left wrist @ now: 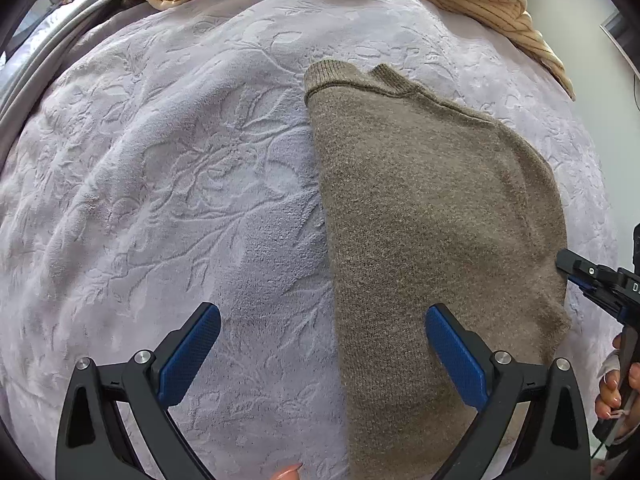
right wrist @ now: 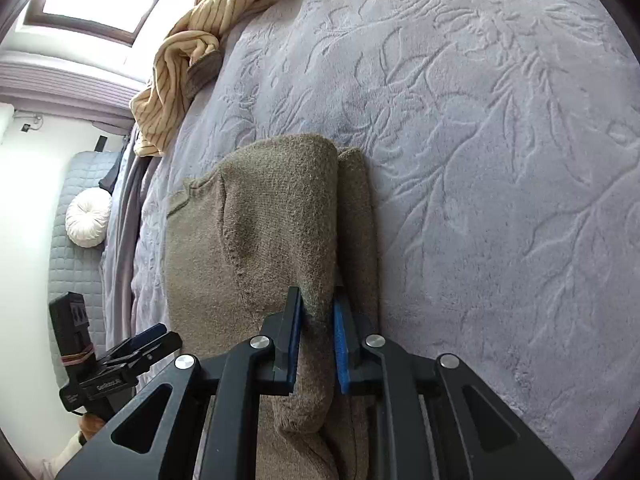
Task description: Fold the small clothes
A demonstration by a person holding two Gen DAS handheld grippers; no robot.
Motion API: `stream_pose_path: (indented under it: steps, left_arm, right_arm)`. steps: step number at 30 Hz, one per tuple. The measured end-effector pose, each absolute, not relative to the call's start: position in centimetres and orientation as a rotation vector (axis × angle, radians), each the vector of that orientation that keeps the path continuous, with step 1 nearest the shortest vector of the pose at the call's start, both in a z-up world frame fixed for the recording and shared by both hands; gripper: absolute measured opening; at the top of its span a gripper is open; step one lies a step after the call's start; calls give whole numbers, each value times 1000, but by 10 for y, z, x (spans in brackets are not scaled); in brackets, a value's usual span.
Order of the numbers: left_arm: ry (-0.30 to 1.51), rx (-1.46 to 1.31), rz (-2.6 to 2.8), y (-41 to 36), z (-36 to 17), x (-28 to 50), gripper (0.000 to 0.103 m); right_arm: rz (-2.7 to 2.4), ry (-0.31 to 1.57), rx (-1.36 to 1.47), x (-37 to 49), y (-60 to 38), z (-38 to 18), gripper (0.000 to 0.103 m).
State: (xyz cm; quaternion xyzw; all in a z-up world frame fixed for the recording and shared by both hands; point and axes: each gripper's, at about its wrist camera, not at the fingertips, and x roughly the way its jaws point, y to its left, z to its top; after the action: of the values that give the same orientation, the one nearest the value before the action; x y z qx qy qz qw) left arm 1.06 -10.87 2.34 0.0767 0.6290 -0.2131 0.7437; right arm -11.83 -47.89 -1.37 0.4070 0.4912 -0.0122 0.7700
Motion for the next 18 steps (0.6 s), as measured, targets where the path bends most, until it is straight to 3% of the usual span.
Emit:
stream_pose_path:
  steps: [1, 4, 18]
  left_arm:
    - [1380, 167, -468, -109, 22, 11, 103]
    - [1399, 149, -476, -110, 19, 15, 103]
    - [1452, 84, -574, -142, 2, 25, 103]
  right_arm:
    - [-19, 1063, 895, -122, -480, -12, 24]
    - [-12, 1050, 931, -132, -486, -9, 73]
    - [84, 1145, 997, -121, -481, -40, 75]
